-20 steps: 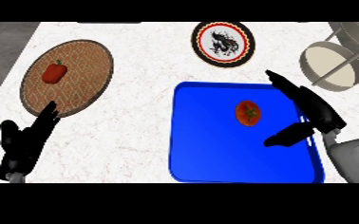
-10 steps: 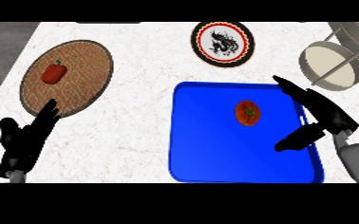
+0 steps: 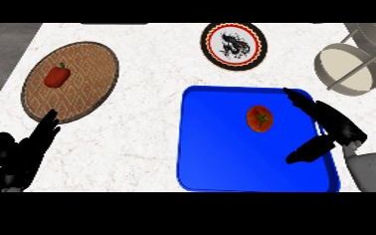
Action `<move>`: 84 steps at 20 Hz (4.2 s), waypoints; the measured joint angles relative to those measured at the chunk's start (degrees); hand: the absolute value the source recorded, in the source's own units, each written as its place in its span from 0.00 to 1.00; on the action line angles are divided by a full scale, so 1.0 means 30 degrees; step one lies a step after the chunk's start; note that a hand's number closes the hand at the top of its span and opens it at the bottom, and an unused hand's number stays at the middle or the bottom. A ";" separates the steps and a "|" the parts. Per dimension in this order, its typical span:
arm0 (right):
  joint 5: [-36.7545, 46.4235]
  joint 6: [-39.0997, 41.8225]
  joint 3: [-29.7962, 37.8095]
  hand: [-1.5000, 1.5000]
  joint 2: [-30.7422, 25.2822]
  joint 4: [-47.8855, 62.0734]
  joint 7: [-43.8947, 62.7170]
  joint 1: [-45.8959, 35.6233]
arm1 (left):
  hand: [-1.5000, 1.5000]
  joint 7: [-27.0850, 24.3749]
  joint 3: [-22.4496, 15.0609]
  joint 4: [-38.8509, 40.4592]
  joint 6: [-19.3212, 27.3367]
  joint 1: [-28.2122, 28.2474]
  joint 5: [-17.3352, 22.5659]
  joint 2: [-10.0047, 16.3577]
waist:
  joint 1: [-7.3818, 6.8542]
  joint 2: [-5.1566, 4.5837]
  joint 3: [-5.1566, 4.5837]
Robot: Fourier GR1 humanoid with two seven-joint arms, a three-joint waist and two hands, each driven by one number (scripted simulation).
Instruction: Pick the tomato from the tray and place it in the tiered basket
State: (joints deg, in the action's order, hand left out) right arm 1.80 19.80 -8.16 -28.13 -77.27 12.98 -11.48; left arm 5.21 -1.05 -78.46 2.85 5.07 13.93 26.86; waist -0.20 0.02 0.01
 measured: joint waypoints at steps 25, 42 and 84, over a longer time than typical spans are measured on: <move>0.4544 0.0071 0.2054 0.00 0.4358 0.4625 -0.2989 -0.2058 | 0.50 0.0465 0.2749 0.0088 -0.1936 -0.0398 -0.3021 -0.2413 | -0.0007 0.0004 -0.0012; 0.6783 -0.1550 0.1926 1.00 0.5938 0.7033 -0.6273 -0.3267 | 0.50 0.1069 0.3802 0.0071 -0.2961 -0.0982 -0.3750 -0.2898 | 0.0074 0.0129 -0.0133; 2.4531 -0.9109 0.2620 1.00 0.7409 0.4271 1.5441 -1.6178 | 0.50 0.0926 0.4350 0.0497 -0.3488 -0.1331 -0.4370 -0.3304 | -0.0181 -0.0037 -0.0018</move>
State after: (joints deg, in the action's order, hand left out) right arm 75.40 -7.53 -0.31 -5.90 -64.46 59.30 -60.01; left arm 7.99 12.00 -76.97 -7.61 1.07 0.82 16.95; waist -0.74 -0.09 -0.05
